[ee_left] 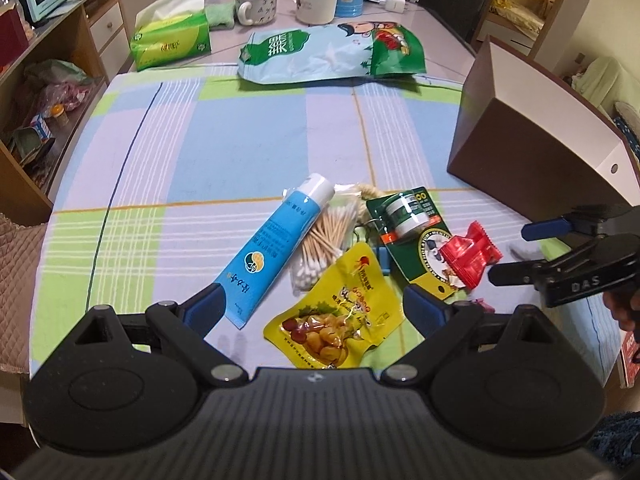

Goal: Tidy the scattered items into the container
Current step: 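Grasp the blue toothpaste tube with the left gripper while the right grasps a red candy, then lift the toothpaste tube and red candy and carry both over the box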

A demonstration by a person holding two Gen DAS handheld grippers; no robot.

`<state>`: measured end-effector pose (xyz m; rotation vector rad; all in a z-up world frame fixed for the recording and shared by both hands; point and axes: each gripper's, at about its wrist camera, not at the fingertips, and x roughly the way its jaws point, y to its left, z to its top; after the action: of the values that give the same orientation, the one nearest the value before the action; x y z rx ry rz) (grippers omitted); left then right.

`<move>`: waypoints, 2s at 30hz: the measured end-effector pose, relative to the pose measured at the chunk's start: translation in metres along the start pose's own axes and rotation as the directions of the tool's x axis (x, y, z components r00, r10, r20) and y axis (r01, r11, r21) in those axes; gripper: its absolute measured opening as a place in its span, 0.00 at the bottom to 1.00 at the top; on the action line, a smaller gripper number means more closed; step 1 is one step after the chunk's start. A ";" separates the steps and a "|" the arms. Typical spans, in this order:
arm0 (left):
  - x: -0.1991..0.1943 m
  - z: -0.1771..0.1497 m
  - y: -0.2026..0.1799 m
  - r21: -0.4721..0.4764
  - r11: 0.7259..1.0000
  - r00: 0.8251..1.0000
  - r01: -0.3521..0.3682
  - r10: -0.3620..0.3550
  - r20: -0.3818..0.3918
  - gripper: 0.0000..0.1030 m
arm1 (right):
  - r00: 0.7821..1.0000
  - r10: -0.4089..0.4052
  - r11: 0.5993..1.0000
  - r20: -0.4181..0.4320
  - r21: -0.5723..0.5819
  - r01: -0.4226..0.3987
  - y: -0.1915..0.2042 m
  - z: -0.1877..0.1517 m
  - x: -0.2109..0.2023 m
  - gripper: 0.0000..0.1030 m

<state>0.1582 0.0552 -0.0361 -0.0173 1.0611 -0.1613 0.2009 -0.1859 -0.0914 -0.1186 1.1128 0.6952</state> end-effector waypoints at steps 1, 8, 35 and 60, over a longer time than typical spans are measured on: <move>0.002 0.000 0.001 -0.003 1.000 1.000 0.000 0.000 -0.004 0.91 | 1.000 -0.004 1.000 -0.002 -0.005 0.004 0.000 0.002 0.004 0.92; 0.011 0.000 0.006 -0.007 1.000 1.000 -0.003 0.002 -0.016 0.90 | 1.000 -0.025 0.999 -0.016 -0.046 0.024 0.001 0.011 0.026 0.70; 0.095 0.038 0.044 0.171 0.974 0.989 0.147 -0.144 -0.035 0.30 | 0.998 -0.066 0.992 -0.015 -0.112 0.064 0.009 0.005 0.031 0.45; -0.012 0.028 0.009 0.204 0.974 0.988 0.094 -0.117 0.104 0.27 | 0.993 -0.018 0.997 0.115 0.078 0.009 0.001 -0.014 -0.064 0.30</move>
<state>0.1784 0.0644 -0.0126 0.0961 0.9252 -0.3585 0.1729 -0.2202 -0.0430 -0.0195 1.0258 0.6384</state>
